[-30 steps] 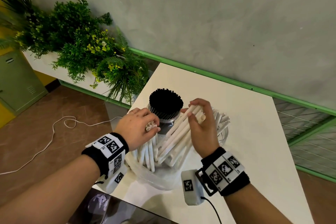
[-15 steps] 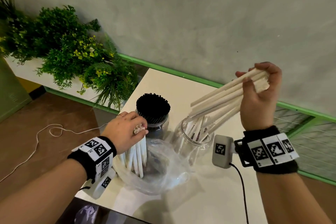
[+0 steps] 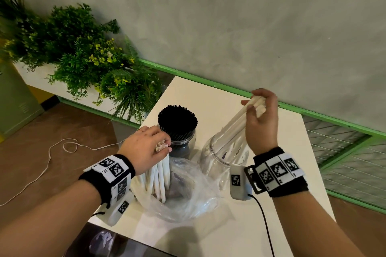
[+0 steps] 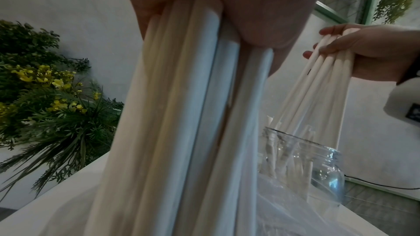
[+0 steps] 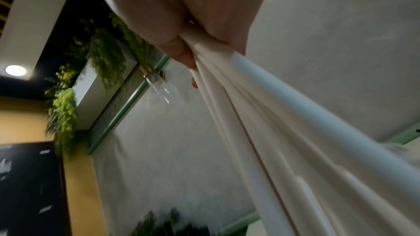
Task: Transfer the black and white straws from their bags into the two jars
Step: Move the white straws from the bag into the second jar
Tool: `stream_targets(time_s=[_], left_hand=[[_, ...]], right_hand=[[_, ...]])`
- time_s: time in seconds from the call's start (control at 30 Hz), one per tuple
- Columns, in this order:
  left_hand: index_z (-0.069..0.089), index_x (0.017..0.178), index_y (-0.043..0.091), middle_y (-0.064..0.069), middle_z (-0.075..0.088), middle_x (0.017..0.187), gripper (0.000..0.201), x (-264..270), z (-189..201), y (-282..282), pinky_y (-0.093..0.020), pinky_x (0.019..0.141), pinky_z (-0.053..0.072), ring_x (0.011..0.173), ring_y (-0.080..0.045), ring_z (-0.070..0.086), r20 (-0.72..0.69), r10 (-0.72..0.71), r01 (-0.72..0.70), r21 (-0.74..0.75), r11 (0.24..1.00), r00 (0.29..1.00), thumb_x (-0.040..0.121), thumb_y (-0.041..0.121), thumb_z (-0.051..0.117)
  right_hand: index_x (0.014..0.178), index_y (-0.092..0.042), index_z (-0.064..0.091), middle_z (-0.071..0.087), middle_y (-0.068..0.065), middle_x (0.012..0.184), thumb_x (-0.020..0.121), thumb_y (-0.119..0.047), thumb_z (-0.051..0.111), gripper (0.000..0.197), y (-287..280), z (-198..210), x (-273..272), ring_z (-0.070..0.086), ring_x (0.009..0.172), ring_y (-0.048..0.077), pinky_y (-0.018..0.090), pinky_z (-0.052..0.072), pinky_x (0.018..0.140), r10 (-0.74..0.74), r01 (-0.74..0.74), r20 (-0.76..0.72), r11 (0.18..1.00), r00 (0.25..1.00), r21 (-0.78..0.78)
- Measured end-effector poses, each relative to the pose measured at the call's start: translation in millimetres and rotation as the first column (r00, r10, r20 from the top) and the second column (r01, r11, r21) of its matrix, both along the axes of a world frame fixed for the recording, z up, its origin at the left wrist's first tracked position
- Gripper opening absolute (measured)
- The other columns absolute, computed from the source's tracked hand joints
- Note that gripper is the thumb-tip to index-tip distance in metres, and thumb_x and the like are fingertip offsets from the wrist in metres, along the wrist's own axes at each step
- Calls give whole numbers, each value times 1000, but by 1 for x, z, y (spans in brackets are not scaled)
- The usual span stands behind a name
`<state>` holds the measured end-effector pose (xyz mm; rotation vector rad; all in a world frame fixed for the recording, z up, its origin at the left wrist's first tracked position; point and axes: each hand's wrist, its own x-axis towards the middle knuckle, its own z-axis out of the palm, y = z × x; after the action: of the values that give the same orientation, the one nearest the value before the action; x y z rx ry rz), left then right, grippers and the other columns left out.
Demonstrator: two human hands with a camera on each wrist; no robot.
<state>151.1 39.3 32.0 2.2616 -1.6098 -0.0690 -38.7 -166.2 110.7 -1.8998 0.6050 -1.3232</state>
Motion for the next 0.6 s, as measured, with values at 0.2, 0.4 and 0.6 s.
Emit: stream_targets(time_s=[0.2, 0.4, 0.6], left_hand=[[58, 92, 34, 11, 54, 96, 40, 0, 0, -2, -29, 71, 40, 89, -18, 47, -7, 1, -1, -2, 1000, 1000, 81, 61, 31], [57, 93, 34, 11, 54, 96, 40, 1, 0, -1, -28, 72, 38, 88, -17, 46, -2, 0, 0, -3, 1000, 1000, 81, 61, 31], [56, 93, 36, 13, 52, 96, 37, 2, -1, -1, -30, 72, 41, 89, -17, 46, -11, -1, 1, -6, 1000, 1000, 82, 61, 32]], right_hand=[[114, -11, 49, 44, 5, 117, 88, 14, 39, 38, -2, -35, 13, 62, 102, 12, 4, 37, 85, -24, 23, -118, 1000, 993, -11], [114, -15, 49, 52, 5, 117, 90, 6, 48, 32, -21, -39, -1, 59, 107, 7, 8, 41, 85, 33, -44, -232, 998, 972, -41], [115, -18, 51, 58, 6, 113, 90, 2, 53, 32, -38, -45, -12, 56, 105, 12, 4, 34, 85, 7, -14, -305, 1000, 952, -21]])
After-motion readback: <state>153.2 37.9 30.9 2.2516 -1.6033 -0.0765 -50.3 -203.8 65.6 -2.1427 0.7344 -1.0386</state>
